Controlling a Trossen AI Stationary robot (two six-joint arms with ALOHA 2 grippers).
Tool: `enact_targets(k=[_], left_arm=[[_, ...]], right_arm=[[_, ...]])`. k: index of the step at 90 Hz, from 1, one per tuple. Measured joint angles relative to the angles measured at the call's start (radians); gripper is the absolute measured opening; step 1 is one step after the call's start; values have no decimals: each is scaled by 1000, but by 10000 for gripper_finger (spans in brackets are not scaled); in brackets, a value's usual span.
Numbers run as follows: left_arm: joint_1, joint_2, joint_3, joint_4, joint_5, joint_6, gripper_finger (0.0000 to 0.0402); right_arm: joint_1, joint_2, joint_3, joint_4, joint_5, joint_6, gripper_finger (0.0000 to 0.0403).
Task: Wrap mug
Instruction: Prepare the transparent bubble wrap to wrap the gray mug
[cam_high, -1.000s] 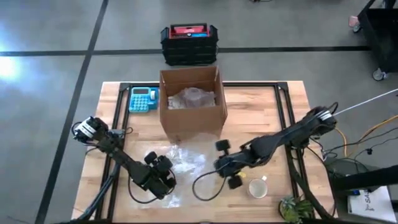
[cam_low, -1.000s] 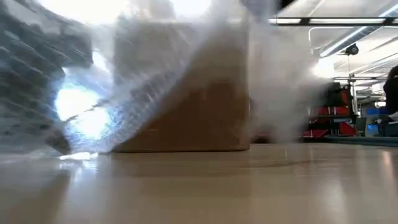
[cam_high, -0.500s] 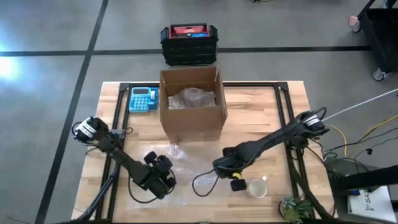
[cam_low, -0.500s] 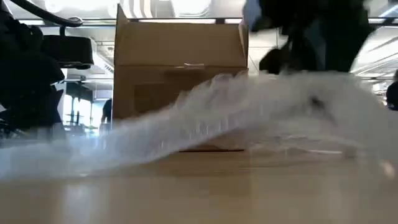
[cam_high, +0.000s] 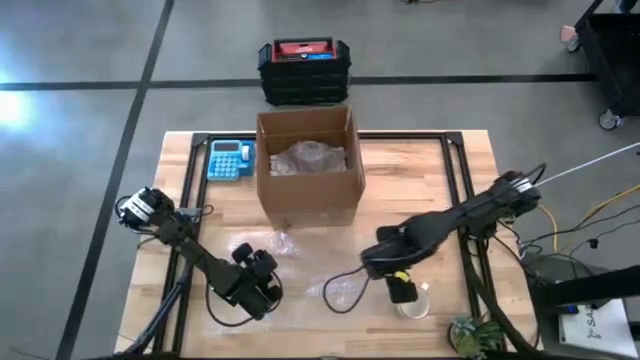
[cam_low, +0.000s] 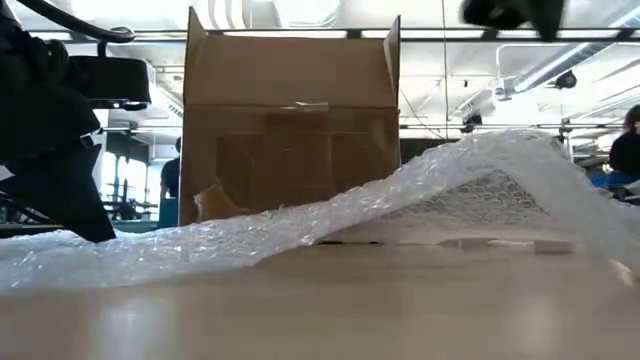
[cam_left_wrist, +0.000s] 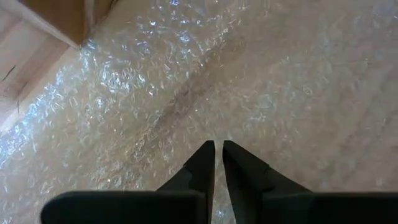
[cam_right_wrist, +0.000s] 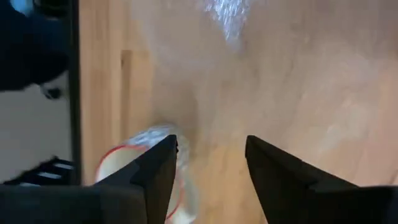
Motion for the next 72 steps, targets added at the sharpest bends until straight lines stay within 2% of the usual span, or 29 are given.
enact_targets(k=[14,27,52,62,72], left_arm=[[0,0,0,5,-1,0,20],[0,0,0,16,-1,0,20],[2,-1,0,27,-21,0,20],[2,-1,0,35,-30,8,20],[2,-1,0,42,-31,12,20]], right_arm=[[108,-91,-141,12,-1,164,176],[190,-123,-280,140,27,241,167],[203,-110,-442,255,125,284,136],[203,-106,-478,314,126,242,92],[202,-107,-458,230,118,211,20]])
